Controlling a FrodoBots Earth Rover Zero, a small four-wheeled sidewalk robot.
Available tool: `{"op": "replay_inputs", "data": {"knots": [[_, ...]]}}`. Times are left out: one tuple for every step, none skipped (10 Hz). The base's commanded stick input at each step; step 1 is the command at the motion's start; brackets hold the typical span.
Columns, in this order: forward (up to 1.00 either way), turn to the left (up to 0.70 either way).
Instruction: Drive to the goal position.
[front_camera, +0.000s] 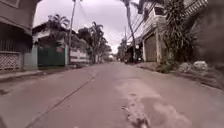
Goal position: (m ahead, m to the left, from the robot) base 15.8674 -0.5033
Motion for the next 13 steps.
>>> {"op": "replay_inputs", "data": {"knots": [[1.00,0.03],[1.00,-0.11],[1.00,-0.25],[1.00,-0.36],[1.00,-0.36],[1.00,-0.36],[1.00,-0.36],[1.00,-0.30],[1.00,-0.20],[1.00,-0.11],[1.00,-0.02],[1.00,0.04],[1.00,0.04]]}}
